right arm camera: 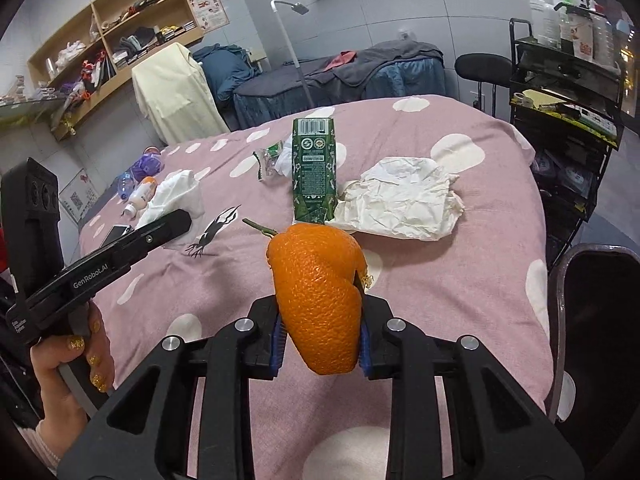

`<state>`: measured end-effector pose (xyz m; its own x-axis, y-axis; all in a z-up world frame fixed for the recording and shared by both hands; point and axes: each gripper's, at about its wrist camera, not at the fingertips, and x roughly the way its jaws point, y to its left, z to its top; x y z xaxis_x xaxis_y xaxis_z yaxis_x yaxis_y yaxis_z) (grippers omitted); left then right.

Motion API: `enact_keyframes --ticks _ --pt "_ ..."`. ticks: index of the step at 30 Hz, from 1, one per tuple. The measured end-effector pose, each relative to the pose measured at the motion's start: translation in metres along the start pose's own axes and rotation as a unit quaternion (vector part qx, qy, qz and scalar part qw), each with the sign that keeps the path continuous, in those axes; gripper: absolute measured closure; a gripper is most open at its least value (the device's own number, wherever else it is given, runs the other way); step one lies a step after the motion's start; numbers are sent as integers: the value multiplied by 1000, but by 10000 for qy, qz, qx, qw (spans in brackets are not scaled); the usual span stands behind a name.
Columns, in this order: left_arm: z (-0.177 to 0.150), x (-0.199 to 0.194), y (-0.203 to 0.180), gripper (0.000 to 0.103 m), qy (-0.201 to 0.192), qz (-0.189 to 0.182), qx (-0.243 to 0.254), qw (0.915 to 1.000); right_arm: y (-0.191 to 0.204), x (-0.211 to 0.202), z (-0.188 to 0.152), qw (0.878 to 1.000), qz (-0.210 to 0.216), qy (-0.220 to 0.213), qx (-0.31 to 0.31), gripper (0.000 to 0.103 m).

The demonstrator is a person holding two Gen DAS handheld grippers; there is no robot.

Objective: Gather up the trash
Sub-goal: 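Carry the tissue and orange peel over the brown bin with both tools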

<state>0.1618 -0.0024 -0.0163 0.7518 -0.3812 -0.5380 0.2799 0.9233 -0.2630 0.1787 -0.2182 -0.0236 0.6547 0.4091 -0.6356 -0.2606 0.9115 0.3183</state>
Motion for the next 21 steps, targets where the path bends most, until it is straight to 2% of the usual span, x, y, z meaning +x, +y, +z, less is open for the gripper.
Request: enact_keyframes --ticks 10,21 --pt "-5 0 -45 83 -16 -459 165 9988 -40 -38 -13 9976 -364 -389 439 75" --pt "-13 13 -102 83 162 -1024 547 9931 -101 -76 -34 9859 -1005 -716 1129 75"
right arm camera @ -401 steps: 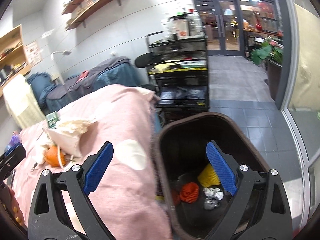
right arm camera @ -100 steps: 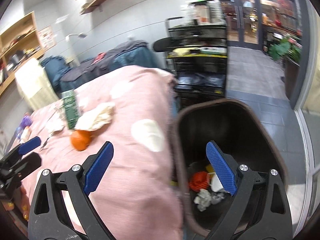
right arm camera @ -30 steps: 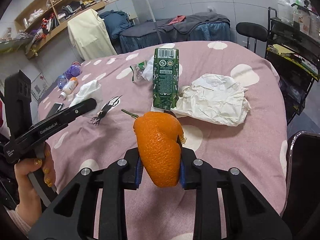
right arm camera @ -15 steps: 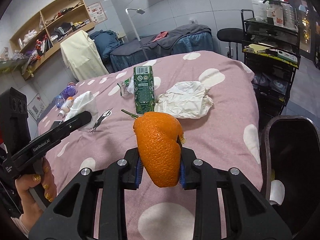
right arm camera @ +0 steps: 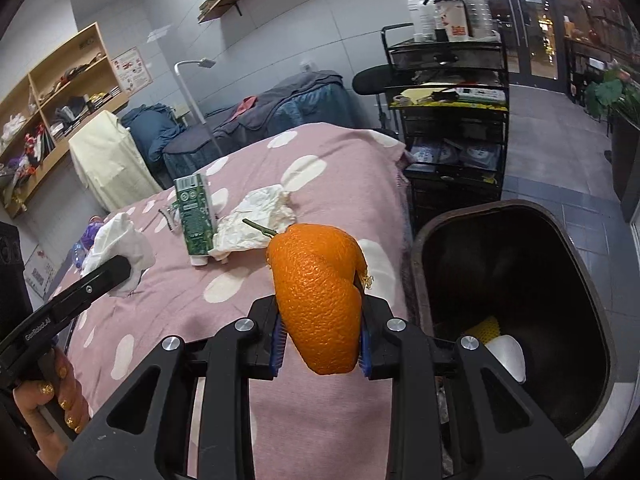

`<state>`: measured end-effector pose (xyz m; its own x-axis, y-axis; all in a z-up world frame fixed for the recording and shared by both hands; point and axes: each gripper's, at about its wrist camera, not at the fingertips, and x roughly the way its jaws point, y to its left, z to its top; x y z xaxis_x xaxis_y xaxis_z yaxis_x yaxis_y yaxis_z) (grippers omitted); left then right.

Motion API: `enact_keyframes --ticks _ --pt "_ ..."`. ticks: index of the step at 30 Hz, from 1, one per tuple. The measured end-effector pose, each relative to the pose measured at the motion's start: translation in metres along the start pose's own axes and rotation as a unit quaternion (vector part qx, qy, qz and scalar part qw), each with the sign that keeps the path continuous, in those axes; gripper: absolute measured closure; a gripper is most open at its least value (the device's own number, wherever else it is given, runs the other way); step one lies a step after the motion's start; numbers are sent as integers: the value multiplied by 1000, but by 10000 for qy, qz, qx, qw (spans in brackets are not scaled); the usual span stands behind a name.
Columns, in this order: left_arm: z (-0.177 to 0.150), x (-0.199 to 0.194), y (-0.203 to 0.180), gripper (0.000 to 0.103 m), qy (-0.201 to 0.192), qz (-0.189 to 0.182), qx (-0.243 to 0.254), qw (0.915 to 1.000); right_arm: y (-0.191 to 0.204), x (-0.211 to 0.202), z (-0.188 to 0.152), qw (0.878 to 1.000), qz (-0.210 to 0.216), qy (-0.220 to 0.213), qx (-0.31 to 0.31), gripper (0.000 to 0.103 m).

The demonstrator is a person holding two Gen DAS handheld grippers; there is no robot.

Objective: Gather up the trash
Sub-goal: 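Carry the tissue and orange peel over the brown bin with both tools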

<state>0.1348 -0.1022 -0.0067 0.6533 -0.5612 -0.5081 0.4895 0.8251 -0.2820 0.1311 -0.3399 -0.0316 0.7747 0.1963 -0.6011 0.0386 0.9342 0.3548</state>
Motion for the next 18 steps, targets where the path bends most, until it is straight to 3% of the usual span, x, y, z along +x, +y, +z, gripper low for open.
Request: enact_keyframes --ticks 10,18 --pt "1 23 -39 83 155 -435 291 9985 -68 -14 -6 9957 -696 -95 604 75" --pt "2 34 -66 83 243 -659 549 9960 -120 0 -13 9872 -1183 86 1062 75"
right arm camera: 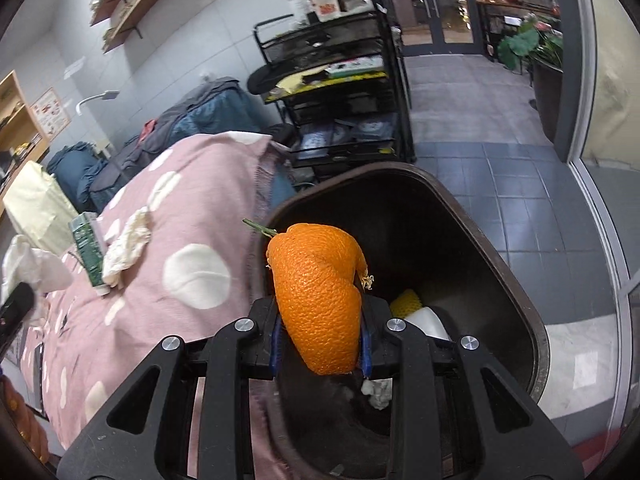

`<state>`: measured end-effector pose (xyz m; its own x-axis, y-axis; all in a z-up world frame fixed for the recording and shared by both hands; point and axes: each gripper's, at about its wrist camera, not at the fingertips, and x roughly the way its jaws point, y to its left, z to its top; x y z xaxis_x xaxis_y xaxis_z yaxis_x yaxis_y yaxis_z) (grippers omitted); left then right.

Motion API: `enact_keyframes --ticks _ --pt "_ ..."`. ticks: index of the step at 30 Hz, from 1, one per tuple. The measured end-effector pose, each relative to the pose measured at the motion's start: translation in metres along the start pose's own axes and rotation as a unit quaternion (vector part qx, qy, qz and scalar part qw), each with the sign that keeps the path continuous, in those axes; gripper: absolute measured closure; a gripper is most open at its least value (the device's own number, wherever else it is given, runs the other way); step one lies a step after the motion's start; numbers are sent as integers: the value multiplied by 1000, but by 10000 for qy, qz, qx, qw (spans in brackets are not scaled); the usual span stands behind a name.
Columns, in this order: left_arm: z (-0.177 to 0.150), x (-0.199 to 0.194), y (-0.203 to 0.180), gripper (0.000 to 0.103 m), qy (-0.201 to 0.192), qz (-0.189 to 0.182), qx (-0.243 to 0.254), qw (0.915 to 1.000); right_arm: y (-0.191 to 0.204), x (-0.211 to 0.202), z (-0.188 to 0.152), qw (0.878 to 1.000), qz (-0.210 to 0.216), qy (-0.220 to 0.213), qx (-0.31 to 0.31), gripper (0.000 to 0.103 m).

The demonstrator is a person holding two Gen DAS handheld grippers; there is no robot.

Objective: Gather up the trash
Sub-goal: 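Carry the tissue and orange peel over the brown bin with both tools, then open the right tool to drop the peel while the left tool lowers and releases the tissue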

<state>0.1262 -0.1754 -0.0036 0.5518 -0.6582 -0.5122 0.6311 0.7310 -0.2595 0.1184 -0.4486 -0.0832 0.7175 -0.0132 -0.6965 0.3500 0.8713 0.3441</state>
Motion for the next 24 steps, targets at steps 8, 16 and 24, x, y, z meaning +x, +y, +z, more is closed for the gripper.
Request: enact_keyframes --ticks 8,16,24 --pt "3 15 -18 83 132 -197 210 9995 -27 29 -4 9987 -328 254 297 73" --pt "4 29 -32 83 286 -367 317 9984 -42 34 -13 9972 -369 193 629 37" --pt "7 47 -51 83 456 -549 481 9963 -36 14 -16 9972 -621 -85 403 32"
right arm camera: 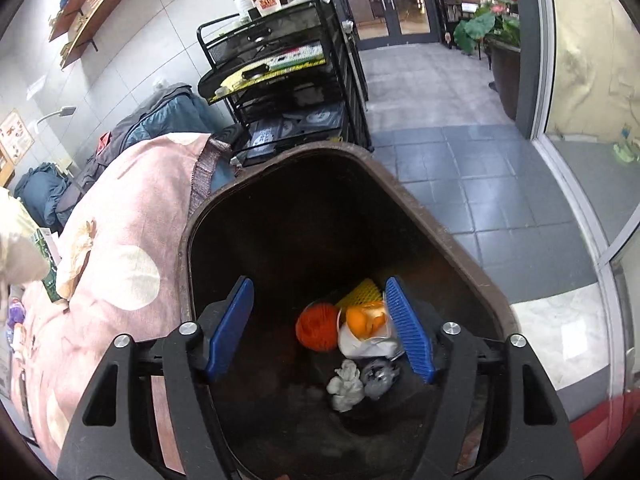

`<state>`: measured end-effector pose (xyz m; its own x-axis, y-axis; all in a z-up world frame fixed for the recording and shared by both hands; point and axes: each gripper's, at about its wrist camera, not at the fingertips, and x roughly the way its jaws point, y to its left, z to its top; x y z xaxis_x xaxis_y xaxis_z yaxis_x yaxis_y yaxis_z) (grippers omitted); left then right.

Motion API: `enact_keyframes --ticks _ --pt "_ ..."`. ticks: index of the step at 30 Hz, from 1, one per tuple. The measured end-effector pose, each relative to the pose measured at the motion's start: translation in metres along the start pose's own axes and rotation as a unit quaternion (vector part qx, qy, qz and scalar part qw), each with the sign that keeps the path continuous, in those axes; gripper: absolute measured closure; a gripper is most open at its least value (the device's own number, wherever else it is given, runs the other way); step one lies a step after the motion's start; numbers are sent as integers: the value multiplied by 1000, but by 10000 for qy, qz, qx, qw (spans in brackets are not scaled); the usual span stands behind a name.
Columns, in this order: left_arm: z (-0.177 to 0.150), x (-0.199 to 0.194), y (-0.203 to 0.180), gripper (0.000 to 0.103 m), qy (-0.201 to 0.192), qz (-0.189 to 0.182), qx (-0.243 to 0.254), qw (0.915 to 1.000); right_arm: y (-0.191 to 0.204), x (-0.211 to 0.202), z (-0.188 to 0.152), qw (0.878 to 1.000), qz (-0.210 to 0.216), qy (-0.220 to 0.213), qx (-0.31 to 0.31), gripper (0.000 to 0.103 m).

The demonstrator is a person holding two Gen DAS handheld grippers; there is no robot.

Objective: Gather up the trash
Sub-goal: 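Open the right tool to drop the peel while the left tool lowers and releases the tissue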

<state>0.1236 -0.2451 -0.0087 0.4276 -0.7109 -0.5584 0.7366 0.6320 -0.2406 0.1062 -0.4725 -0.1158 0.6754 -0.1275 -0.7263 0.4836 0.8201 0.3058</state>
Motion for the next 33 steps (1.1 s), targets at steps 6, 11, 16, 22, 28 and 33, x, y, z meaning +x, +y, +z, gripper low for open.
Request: enact_keyframes --ticks 6,11,16,22,28,33 --pt "6 23 -12 83 208 -212 29 9996 -13 -23 2 9991 -298 -303 -23 27" --pt "10 44 -18 83 397 -323 -15 9987 -30 -35 4 9982 -458 -374 100 27" --pt "12 62 -27 83 529 -300 142 9980 -47 -42 5 9970 -601 -409 247 27" --pt "11 83 -39 83 741 -328 380 9960 -60 -46 8 9958 -711 -436 381 27" --pt "7 99 -47 74 928 -326 566 9935 -70 -48 8 9949 -779 -443 462 27" --pt "4 102 -51 22 899 -197 669 9935 -75 -48 8 9943 -824 -430 517 24"
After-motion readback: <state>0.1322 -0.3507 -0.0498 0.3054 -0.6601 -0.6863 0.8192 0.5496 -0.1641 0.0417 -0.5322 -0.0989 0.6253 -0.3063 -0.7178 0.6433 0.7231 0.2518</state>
